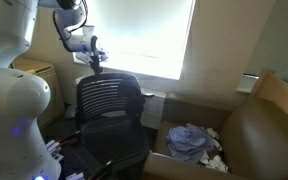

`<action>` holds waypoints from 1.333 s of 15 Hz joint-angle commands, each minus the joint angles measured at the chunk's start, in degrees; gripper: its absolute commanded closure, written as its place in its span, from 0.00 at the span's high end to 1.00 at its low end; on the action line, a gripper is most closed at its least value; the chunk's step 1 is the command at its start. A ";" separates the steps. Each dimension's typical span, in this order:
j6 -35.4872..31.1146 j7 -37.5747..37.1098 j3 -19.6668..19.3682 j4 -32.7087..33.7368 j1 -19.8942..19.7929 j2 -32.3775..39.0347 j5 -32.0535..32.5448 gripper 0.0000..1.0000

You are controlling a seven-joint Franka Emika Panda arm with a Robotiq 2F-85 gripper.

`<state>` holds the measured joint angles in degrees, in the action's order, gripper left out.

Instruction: Turn the black chair to the left

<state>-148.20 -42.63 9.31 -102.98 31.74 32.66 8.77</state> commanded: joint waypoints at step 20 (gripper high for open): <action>-0.27 -5.60 -15.64 10.65 19.12 -5.59 3.95 1.00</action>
<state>-154.28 -40.08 0.51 -89.13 46.78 33.14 7.95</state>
